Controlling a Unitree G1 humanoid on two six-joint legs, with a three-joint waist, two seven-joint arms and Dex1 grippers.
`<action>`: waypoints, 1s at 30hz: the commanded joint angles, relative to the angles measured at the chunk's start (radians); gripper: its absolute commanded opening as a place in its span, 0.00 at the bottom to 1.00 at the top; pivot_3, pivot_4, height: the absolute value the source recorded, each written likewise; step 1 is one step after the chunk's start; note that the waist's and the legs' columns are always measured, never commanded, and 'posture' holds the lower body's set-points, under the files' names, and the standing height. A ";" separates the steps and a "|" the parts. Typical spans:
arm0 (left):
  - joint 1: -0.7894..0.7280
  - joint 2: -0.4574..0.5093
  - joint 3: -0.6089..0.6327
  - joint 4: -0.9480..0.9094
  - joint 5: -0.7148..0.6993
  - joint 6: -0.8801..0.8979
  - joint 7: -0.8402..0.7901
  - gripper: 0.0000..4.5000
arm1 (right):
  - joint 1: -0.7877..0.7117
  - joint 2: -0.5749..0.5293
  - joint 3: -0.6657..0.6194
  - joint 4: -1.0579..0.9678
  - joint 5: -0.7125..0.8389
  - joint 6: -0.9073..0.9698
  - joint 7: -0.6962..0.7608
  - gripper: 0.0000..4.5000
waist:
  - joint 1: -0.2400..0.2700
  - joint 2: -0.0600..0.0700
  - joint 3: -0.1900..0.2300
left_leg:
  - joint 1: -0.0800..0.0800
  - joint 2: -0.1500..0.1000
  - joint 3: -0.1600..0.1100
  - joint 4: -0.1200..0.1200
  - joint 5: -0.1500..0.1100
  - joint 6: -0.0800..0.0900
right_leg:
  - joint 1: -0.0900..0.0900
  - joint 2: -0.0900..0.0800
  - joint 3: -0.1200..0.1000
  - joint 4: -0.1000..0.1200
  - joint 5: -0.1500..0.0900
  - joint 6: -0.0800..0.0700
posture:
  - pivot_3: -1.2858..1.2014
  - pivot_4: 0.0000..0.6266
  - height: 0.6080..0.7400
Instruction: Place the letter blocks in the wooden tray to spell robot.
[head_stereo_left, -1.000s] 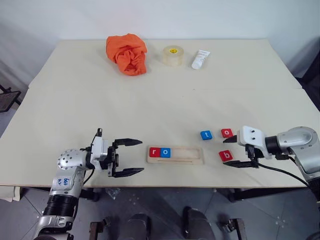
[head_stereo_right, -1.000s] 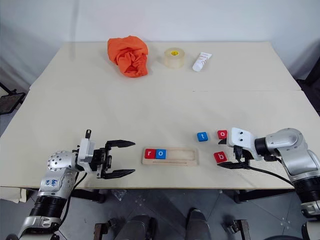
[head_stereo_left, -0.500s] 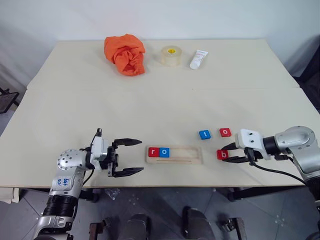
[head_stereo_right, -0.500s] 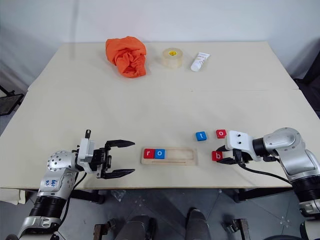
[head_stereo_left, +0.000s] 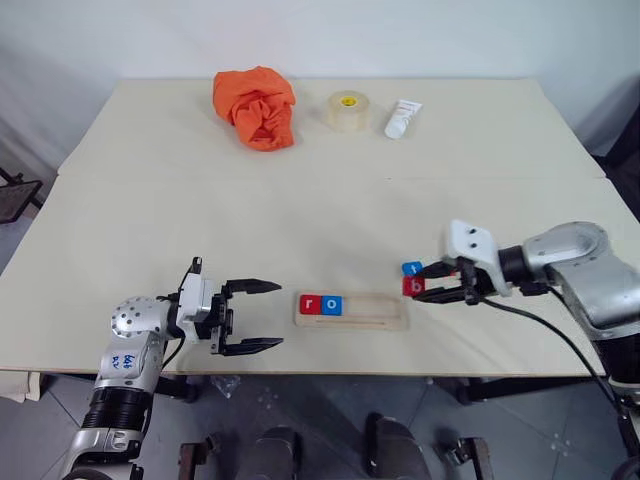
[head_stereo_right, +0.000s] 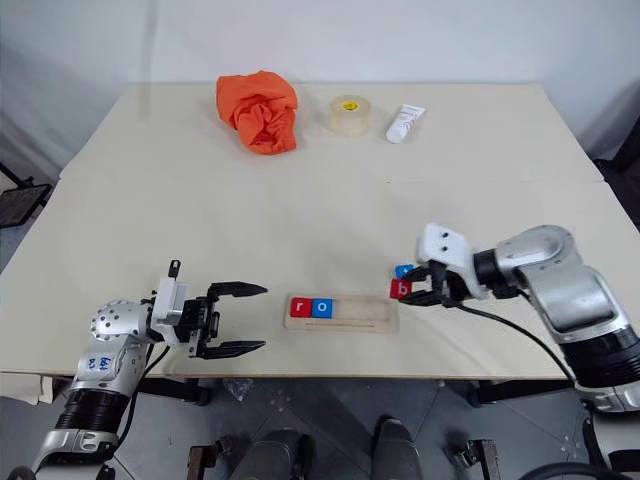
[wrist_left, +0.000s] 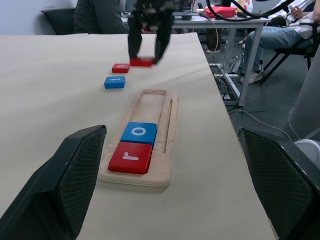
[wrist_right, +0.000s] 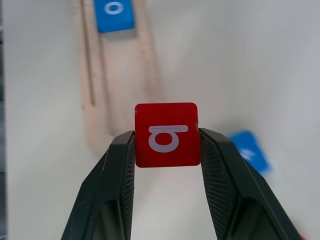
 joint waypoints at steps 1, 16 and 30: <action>-0.001 -0.002 0.008 -0.024 -0.017 -0.015 0.003 1.00 | -0.047 0.048 0.016 -0.076 0.021 0.068 -0.043 0.32 | -0.001 0.000 0.000 | 0.000 0.000 0.000 0.000 0.000 0.000 | 0.000 0.000 0.000 0.000 0.000 0.000 | 0.52 0.24 1.00; 0.029 -0.001 0.013 -0.053 -0.020 -0.021 0.033 1.00 | -0.088 0.170 0.140 -0.061 -0.032 0.084 -0.132 0.32 | -0.004 0.000 0.000 | 0.000 -0.001 0.000 0.000 0.000 0.000 | -0.001 0.000 0.000 0.001 0.000 0.000 | 0.52 0.24 1.00; 0.035 0.002 0.015 -0.058 -0.019 -0.022 0.048 1.00 | -0.103 0.197 0.184 -0.033 -0.062 0.055 -0.139 0.32 | -0.005 0.000 0.000 | 0.000 -0.001 0.001 0.000 0.000 0.000 | -0.001 0.000 0.000 0.001 0.000 0.000 | 0.52 0.24 1.00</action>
